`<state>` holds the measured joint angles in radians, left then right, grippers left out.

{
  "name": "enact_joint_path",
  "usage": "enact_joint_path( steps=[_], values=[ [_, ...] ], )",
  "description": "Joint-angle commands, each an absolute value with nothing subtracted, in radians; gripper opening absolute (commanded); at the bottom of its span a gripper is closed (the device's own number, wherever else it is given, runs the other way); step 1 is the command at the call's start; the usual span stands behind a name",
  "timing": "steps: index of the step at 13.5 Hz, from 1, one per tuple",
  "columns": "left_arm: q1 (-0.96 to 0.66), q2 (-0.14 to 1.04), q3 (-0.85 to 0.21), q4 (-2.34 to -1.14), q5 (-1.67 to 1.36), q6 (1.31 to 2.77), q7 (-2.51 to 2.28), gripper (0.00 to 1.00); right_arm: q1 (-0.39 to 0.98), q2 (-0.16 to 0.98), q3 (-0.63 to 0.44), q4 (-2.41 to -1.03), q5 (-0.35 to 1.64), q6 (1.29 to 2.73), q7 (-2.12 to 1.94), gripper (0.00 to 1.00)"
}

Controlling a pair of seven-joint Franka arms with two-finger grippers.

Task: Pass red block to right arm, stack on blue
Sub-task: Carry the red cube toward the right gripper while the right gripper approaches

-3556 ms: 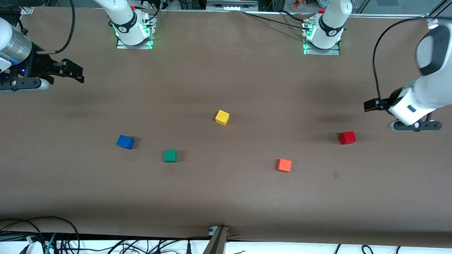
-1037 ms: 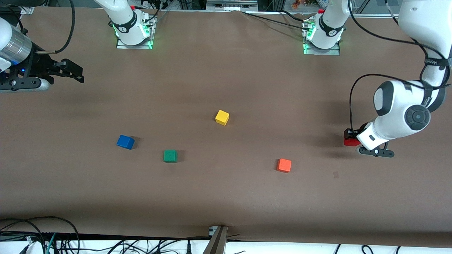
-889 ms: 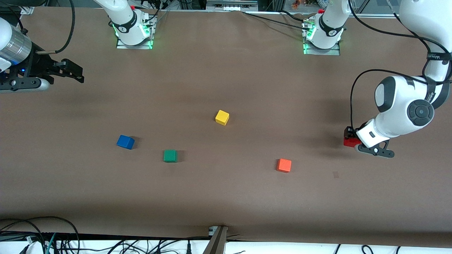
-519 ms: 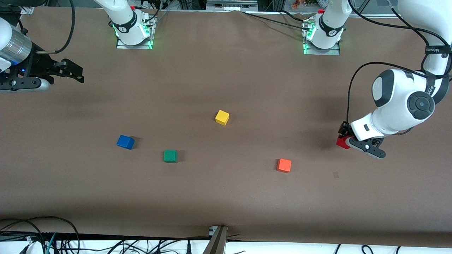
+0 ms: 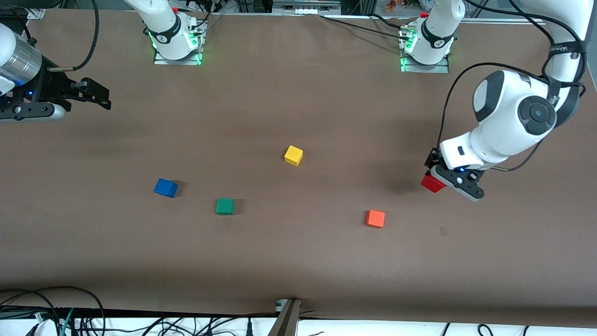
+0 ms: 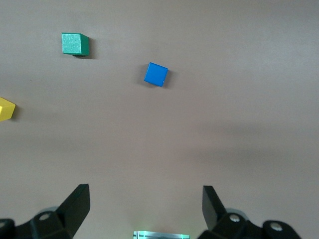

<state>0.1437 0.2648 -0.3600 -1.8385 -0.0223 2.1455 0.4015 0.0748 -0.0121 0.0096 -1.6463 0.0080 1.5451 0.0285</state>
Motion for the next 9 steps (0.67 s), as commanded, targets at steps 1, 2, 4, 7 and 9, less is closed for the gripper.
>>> enact_joint_path(
  steps=[1,2,4,7,9],
  values=[
    [0.155,0.232,-0.414,-1.829,-0.081,2.12,0.451,0.0,0.075,-0.017,0.008,-1.635,0.012,1.529,0.04,1.0],
    [0.155,0.232,-0.435,-1.825,-0.087,2.118,0.454,0.0,0.072,-0.011,0.006,-1.634,0.021,1.531,0.025,1.0],
    [0.153,0.235,-0.446,-1.813,-0.135,2.118,0.474,0.0,0.071,-0.008,0.009,-1.634,0.037,1.528,0.021,1.0],
    [0.158,0.264,-0.445,-1.789,-0.216,2.114,0.605,0.0,0.075,-0.003,0.014,-1.634,0.119,1.477,0.028,1.0],
    [0.186,0.287,-0.445,-1.789,-0.312,2.085,0.714,0.0,0.072,0.014,0.012,-1.634,0.205,1.473,0.028,1.0]
  ],
)
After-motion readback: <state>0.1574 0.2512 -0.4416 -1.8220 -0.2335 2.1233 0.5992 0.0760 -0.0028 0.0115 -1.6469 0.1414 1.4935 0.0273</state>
